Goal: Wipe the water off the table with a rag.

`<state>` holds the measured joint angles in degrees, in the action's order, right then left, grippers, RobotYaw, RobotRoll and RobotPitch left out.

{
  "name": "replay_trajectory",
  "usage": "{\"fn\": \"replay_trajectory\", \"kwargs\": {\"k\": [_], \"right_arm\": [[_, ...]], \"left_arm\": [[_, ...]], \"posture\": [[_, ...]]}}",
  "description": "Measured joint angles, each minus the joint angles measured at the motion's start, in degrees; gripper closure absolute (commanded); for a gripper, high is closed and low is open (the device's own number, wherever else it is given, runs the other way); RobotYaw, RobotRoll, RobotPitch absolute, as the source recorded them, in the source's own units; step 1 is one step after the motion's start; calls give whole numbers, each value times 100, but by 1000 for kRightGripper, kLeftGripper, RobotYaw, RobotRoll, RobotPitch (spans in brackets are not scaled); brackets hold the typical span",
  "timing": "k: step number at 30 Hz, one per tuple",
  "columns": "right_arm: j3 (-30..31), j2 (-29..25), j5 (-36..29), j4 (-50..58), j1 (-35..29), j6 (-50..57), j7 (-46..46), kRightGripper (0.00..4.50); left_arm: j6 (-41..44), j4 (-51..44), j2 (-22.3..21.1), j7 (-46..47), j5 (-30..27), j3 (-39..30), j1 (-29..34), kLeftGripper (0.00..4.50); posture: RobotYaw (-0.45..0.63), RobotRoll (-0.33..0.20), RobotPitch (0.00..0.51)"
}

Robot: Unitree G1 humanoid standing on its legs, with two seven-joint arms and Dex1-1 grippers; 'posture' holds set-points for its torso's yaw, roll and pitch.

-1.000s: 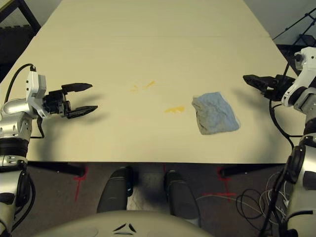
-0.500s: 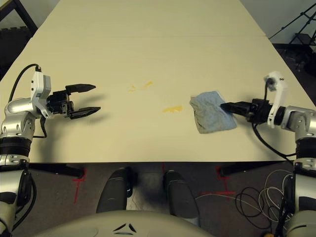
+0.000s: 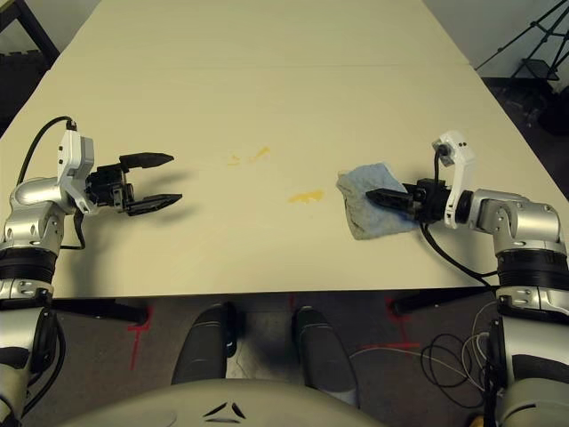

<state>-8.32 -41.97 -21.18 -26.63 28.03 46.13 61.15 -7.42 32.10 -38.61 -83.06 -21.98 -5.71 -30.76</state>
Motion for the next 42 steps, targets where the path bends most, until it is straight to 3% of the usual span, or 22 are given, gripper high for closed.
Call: {"fn": "replay_trajectory", "kwargs": {"k": [6,8,14,20,34,42], "right_arm": [[-100,-17,-94,-190,-12,-125,-7,4004],[-253,22,-225,-321,38,-107,-78,4425],[-1113,242,-779,-549,525,-5,-621,4428],[-1308,519,-1167,-234,673,384,-935,4428],[-327,1203,-1060,409,476,954,-1323,4428],[217,2068,-1073,1070,481,1285,-1377,4429]], "left_arm": [[-1,0,-1,20,0,0,5,0],[-6,3,-1,22,1,1,5,0],[-65,46,18,26,21,12,-8,0],[-97,71,51,26,55,18,-28,0],[-109,31,51,26,72,18,31,0],[-62,-176,18,36,68,13,220,0]], "posture": [[154,0,178],[151,0,177],[143,0,173],[146,0,171],[187,0,189],[207,0,212]]}}
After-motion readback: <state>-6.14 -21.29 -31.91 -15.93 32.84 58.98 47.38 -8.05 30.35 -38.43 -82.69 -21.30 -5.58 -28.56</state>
